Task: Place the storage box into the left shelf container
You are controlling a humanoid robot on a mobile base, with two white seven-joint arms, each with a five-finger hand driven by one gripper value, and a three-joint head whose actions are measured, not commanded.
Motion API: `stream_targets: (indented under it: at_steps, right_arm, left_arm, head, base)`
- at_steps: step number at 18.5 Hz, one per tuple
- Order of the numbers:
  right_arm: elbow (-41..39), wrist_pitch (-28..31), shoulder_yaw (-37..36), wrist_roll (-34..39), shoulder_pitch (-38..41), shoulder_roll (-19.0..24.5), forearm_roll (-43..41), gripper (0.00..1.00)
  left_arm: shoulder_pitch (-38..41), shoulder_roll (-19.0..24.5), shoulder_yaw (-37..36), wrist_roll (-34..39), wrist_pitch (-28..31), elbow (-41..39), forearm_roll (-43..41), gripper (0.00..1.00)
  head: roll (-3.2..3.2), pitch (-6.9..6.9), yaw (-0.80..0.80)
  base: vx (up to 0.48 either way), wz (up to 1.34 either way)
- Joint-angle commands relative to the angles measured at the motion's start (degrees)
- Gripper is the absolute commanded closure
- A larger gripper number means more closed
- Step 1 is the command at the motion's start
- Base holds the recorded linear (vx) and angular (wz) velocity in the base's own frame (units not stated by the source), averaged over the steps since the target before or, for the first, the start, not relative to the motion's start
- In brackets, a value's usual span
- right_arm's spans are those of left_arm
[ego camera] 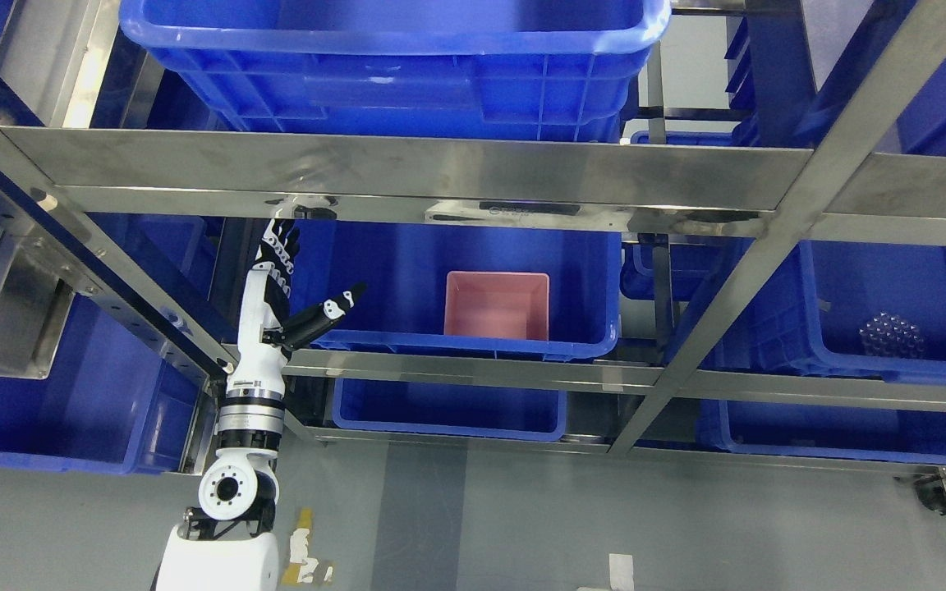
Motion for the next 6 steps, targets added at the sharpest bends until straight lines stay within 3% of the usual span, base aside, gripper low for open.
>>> stream_targets:
  at_steps: [1, 6]
  right_arm:
    - [-1.0, 0.0, -0.2, -0.1, -0.3, -1.0, -0.1, 0.0]
    - [-1.0, 0.0, -0.2, -0.1, -0.3, -1.0, -0.1, 0.0]
  left_arm:
    - [1.8, 1.0, -1.8, 0.3, 0.4, -10.1, 2.7, 0.01]
    - [1.9, 1.0, -2.7, 0.3, 0.4, -10.1, 2.7, 0.0]
  head:
    - [0.0, 0.0, 0.0]
    - [0.0, 0.0, 0.0]
  base:
    - [0.0, 0.0]
    - [-0.002, 0.01]
